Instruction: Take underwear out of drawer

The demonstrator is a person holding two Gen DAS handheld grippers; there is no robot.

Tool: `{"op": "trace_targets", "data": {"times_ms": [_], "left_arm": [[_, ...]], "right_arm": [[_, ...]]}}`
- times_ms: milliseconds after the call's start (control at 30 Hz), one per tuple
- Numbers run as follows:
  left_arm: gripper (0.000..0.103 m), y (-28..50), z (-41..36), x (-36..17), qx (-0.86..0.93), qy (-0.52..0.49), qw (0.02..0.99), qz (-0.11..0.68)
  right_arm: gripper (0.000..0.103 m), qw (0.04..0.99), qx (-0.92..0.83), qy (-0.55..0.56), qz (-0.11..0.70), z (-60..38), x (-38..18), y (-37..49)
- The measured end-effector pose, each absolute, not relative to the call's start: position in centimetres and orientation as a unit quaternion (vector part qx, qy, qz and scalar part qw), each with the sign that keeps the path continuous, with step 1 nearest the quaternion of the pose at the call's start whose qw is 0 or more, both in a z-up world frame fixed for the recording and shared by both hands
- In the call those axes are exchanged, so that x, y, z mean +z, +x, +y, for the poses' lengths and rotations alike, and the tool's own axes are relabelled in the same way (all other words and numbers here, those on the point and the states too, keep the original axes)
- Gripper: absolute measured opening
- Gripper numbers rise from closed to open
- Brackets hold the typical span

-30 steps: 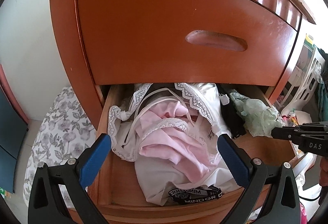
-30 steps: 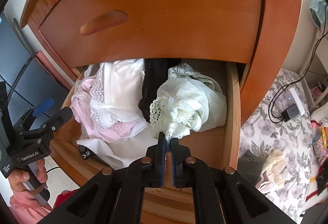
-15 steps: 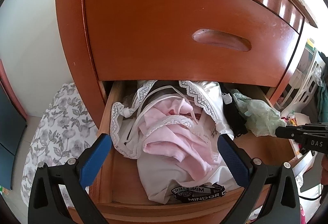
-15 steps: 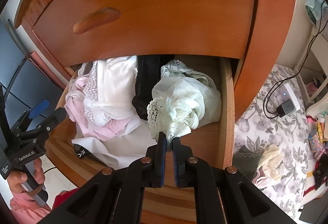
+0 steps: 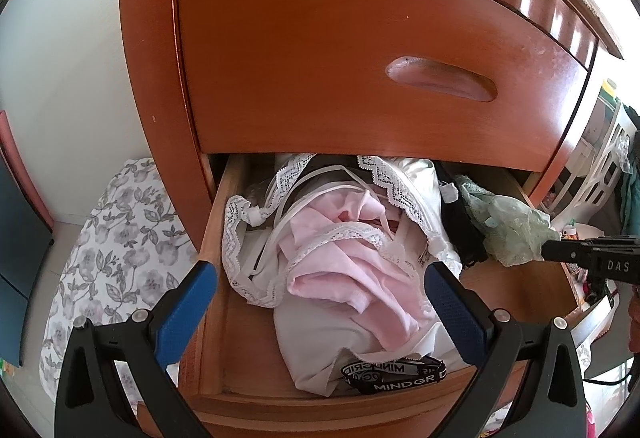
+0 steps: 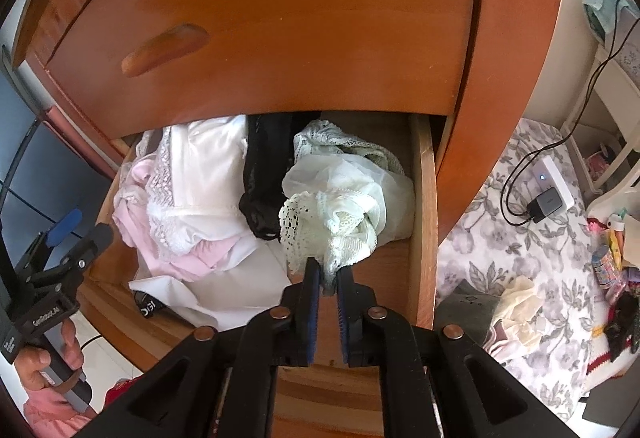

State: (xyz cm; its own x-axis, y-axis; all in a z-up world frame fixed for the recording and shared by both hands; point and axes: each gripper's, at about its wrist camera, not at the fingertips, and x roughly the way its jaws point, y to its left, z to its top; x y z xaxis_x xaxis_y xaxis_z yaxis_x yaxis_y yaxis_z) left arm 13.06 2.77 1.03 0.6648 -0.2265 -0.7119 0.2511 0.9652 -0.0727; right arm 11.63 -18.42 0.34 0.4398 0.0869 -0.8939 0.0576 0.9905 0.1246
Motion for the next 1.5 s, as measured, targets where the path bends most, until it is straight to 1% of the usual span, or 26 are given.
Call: {"op": "trace_targets", "data": {"times_ms": [233,267,500,1133,1500], "left_arm": [[0.103,13.0,2.7,1.0,-0.13,0.018,0.912,0.389],[0.103,13.0,2.7,1.0,-0.13,0.018,0.912,0.389],[0.103,12.9,2.6,1.1,-0.132,0.02,0.912,0.389],[0.103,12.8,2.5,1.3,-0.134,0.021,0.912,0.388],[0.103,12.7,2.6,1.4,-0.135,0.021,0.912,0.386]], "right_arm": [[0.01,0.852,0.004,0.074,0.519,-19.1,0.0,12.6],[0.005,0.854,0.004,0.071,0.516,-19.1,-0.1,12.7],[0.004,0.869,0.0,0.098,0.486,-20.2,1.4,12.0],[0.004,0.94,-0.012,0.092,0.329,-22.1,13.4,7.0],[0.004,0.966,-0.091,0.065,0.233,-25.2,20.6,1.1]]}}
